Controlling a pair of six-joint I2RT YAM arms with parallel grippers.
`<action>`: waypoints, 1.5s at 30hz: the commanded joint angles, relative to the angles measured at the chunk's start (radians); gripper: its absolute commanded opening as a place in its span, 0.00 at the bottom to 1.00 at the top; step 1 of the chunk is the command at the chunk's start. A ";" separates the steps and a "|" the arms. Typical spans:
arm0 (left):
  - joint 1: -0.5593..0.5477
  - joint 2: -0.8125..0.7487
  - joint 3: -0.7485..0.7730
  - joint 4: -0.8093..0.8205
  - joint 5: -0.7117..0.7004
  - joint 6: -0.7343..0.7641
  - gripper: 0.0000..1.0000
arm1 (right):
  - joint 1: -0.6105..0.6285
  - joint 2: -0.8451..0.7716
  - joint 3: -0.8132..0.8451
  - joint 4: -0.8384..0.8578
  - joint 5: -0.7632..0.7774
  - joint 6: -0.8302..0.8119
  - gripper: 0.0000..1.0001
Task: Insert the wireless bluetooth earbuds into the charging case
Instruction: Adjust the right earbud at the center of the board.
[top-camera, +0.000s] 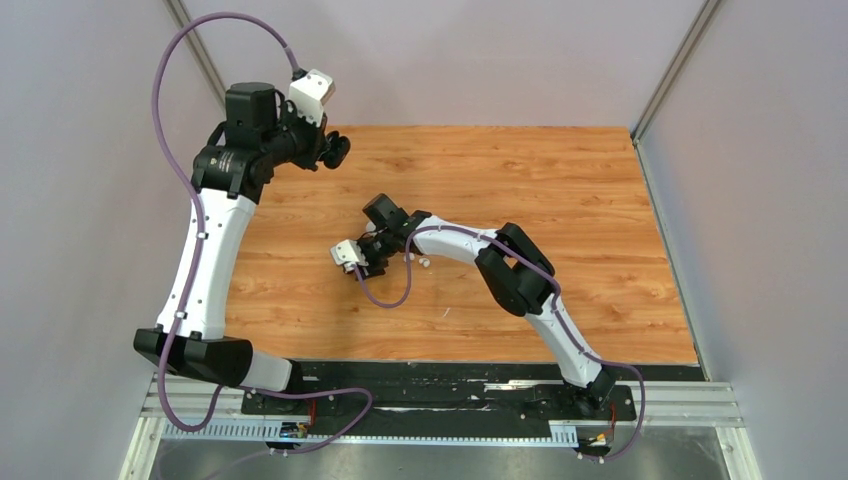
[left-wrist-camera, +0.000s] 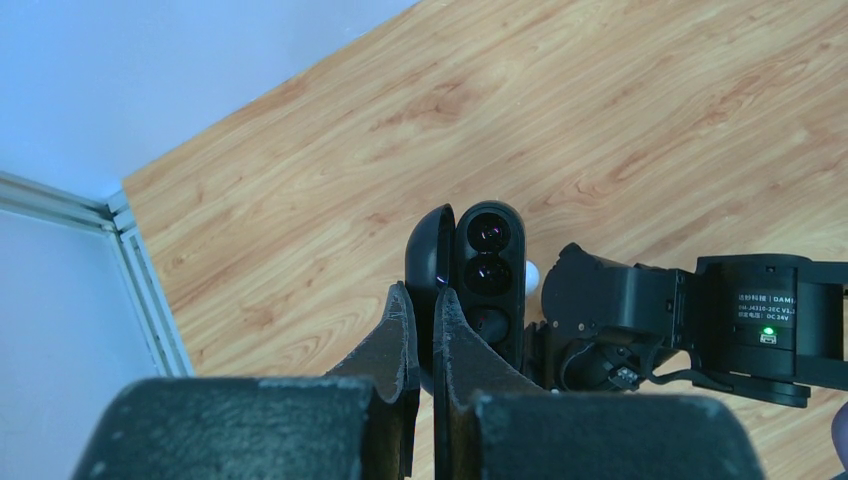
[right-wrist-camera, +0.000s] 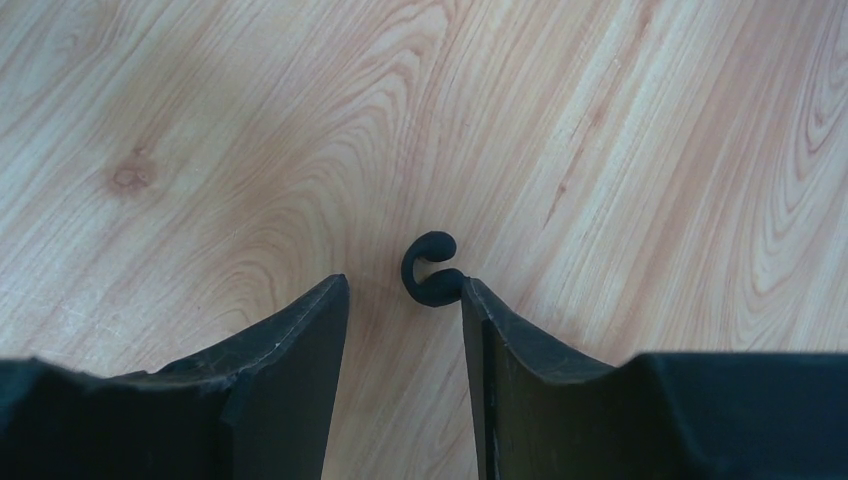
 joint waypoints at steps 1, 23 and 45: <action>0.008 -0.035 -0.009 0.025 0.018 -0.014 0.00 | 0.005 0.029 0.054 -0.040 0.000 -0.031 0.46; 0.010 -0.052 -0.044 0.035 0.041 -0.021 0.00 | 0.009 0.069 0.143 -0.036 0.031 0.036 0.37; 0.010 -0.034 -0.028 0.033 0.044 -0.024 0.00 | 0.022 -0.040 0.006 0.035 -0.001 -0.068 0.36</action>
